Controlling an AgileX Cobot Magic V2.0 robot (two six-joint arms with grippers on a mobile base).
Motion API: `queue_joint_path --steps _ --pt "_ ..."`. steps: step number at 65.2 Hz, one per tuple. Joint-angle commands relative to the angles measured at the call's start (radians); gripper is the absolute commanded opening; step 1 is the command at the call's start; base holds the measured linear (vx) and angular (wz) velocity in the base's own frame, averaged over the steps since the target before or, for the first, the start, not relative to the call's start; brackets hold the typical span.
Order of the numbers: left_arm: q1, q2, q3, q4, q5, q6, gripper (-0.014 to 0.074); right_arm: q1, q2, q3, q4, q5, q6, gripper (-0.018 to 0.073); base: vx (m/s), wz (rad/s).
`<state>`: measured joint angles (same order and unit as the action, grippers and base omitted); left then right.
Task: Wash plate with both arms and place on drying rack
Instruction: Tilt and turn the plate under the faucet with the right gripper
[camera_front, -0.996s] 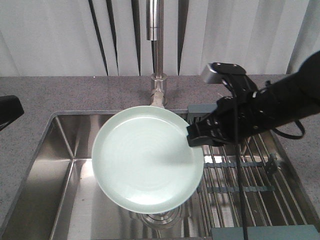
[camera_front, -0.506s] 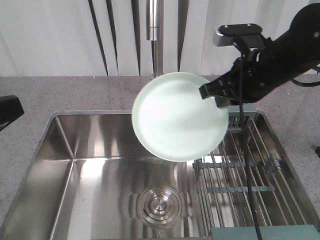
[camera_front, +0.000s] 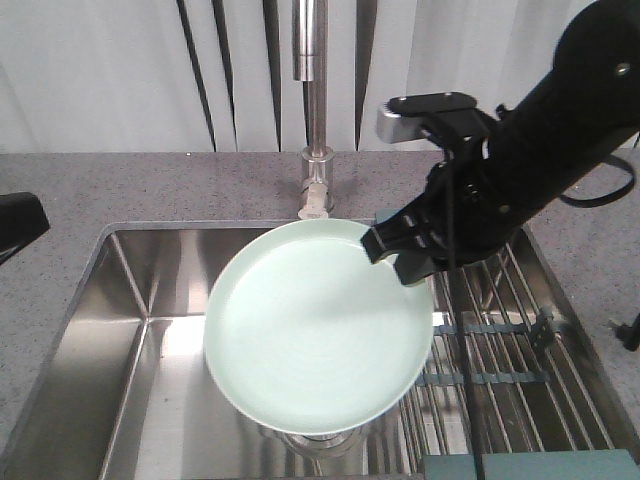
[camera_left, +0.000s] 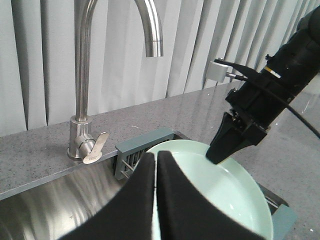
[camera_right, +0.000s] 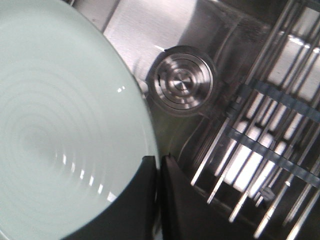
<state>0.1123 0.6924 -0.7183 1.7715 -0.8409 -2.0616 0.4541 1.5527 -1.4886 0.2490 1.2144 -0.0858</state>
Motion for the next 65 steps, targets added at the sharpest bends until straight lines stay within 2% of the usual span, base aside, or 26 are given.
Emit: queue_joint_path --steps 1,8,19,28,35,42,52,59,65 --pt "0.001 -0.002 -0.024 0.032 0.024 -0.003 -0.0006 0.013 -0.006 -0.027 0.027 -0.170 0.043 -0.0005 0.00 0.00" --pt "0.001 -0.002 -0.024 0.032 0.024 -0.003 -0.0006 -0.004 0.001 -0.028 0.029 -0.296 0.054 -0.0005 0.00 0.00" --pt "0.001 -0.002 -0.024 0.032 0.024 -0.002 -0.0006 -0.091 -0.003 -0.044 -0.042 -0.292 0.059 -0.0005 0.00 0.00" --pt "0.001 -0.002 -0.024 0.032 0.020 -0.002 -0.0006 -0.180 -0.003 -0.043 -0.098 -0.196 0.045 -0.0005 0.00 0.00" --pt "0.001 -0.002 -0.024 0.032 0.020 -0.002 -0.0006 -0.219 -0.007 -0.043 -0.108 -0.063 0.013 -0.0005 0.00 0.00" --pt "0.001 -0.002 -0.024 0.032 0.020 -0.002 -0.0006 -0.216 -0.022 -0.043 -0.089 0.074 -0.029 -0.0005 0.00 0.00" --pt "0.001 -0.002 -0.024 0.032 0.020 -0.002 -0.0006 -0.154 -0.056 -0.018 0.052 0.070 -0.048 -0.0005 0.00 0.00" --pt "0.001 -0.002 -0.024 0.032 0.020 -0.002 -0.0006 -0.076 -0.049 -0.018 0.095 0.006 -0.043 -0.0005 0.00 0.00" --pt "0.001 -0.002 -0.024 0.032 0.020 -0.002 -0.0006 -0.013 -0.034 -0.018 0.088 -0.126 -0.007 -0.0005 0.00 0.00"
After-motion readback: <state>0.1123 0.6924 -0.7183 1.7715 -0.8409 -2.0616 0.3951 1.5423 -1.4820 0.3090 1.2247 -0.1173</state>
